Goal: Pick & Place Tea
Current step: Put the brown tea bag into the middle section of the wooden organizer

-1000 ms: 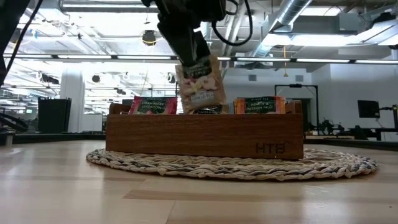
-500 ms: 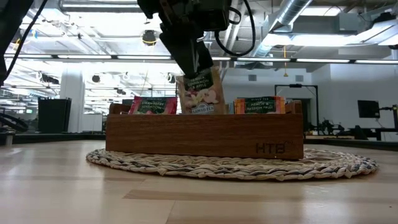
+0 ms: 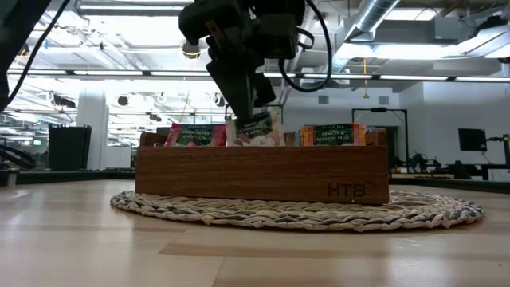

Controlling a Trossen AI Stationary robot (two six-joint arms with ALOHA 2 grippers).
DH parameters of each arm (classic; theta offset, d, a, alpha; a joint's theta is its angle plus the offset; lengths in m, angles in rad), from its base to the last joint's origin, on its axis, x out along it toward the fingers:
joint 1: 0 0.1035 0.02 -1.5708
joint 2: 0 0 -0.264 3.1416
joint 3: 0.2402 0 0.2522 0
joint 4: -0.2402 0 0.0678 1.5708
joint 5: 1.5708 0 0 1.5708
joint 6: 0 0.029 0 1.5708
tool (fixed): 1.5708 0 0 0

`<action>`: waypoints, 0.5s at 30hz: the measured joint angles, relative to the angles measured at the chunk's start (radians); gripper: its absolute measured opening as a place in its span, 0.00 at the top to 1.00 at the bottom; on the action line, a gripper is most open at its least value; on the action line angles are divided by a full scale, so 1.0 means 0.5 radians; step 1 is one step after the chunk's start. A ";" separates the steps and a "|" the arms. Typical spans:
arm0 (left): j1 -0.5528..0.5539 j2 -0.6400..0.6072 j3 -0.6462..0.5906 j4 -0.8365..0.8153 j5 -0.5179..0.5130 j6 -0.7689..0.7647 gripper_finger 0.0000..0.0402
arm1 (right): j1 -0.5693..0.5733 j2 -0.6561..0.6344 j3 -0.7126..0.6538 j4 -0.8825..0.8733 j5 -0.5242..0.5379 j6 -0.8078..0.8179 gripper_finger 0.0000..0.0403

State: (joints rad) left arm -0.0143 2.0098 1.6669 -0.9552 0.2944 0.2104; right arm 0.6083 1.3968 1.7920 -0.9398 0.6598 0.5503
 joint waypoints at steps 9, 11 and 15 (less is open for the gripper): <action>0.000 0.000 0.000 0.091 -0.098 0.027 1.00 | 0.000 0.000 0.000 0.001 0.000 0.000 0.87; 0.000 0.000 0.000 0.091 -0.098 0.032 1.00 | 0.000 0.000 0.000 0.001 -0.001 0.001 0.87; 0.000 0.000 0.000 0.091 -0.139 0.067 0.99 | 0.000 0.000 0.000 0.001 -0.001 0.000 0.87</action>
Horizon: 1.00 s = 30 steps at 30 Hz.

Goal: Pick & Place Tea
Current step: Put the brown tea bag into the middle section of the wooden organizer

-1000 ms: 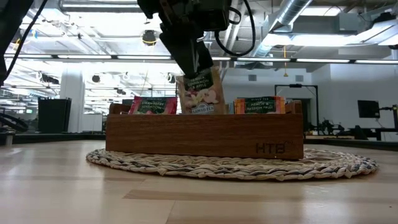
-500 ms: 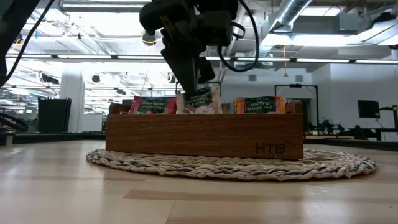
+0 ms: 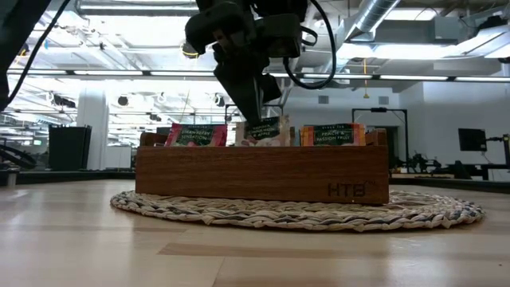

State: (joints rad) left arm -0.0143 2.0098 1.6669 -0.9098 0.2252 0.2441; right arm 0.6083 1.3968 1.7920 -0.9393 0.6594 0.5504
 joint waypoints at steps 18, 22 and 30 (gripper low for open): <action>0.014 -0.125 0.000 -0.123 -0.246 -0.021 0.57 | 0.000 0.000 0.000 -0.002 -0.003 0.000 0.87; 0.089 -0.276 0.002 -0.122 -0.320 -0.009 0.57 | 0.000 0.000 0.000 -0.003 -0.003 0.000 0.87; 0.498 -0.472 0.002 -0.014 -0.432 -0.240 0.57 | -0.001 0.000 0.000 -0.002 -0.003 0.016 0.87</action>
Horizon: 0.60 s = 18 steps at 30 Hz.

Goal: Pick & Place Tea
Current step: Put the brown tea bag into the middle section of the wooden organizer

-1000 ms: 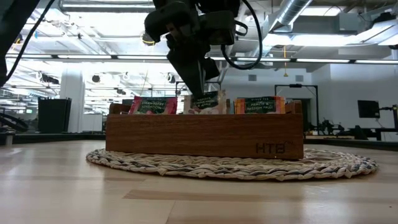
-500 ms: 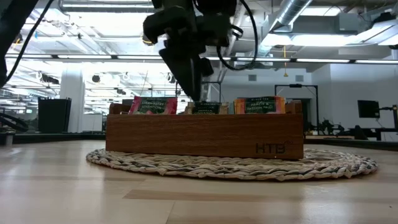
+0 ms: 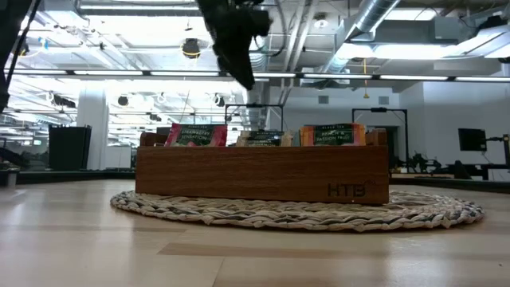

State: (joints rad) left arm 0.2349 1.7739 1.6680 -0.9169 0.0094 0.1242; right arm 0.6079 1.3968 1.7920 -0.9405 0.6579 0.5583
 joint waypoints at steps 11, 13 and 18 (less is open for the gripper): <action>0.543 0.115 -0.002 0.052 -0.119 -0.839 0.53 | -0.070 0.048 0.002 0.039 -0.002 -0.002 0.87; 0.621 0.163 0.001 0.082 0.010 -0.891 0.52 | -0.095 0.064 -0.001 0.036 -0.009 -0.011 0.87; 0.734 0.290 -0.001 0.108 0.161 -1.000 0.51 | -0.126 0.095 -0.001 0.086 -0.018 -0.027 0.87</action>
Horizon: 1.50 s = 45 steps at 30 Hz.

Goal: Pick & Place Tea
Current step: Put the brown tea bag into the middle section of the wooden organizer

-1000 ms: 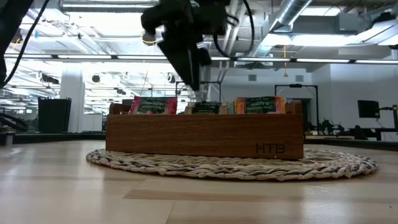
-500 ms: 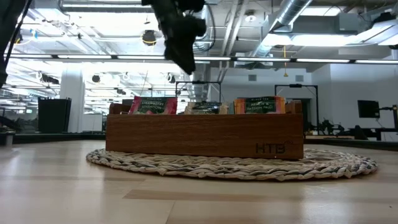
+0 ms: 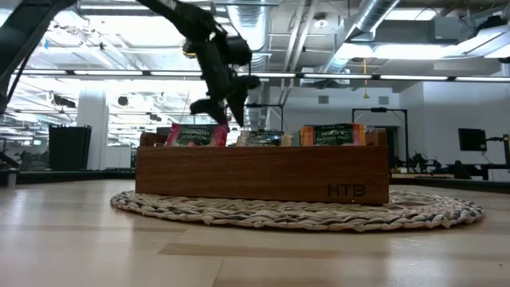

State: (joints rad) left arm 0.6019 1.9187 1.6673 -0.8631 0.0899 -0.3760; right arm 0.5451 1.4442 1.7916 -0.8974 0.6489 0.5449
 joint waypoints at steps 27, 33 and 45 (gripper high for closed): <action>0.088 0.474 0.002 0.130 -0.117 0.151 0.51 | -0.074 0.001 0.000 0.072 -0.013 0.062 0.87; 0.106 0.538 0.001 0.131 -0.119 0.143 0.51 | -0.148 0.001 0.000 0.080 -0.131 0.052 0.87; 0.107 0.601 0.006 0.151 -0.050 0.143 0.57 | -0.232 0.001 0.000 0.095 -0.223 0.007 0.87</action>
State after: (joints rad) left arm 0.6553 2.2192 1.6703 -0.7877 0.0650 -0.3045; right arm 0.4290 1.4445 1.7916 -0.8497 0.5373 0.5484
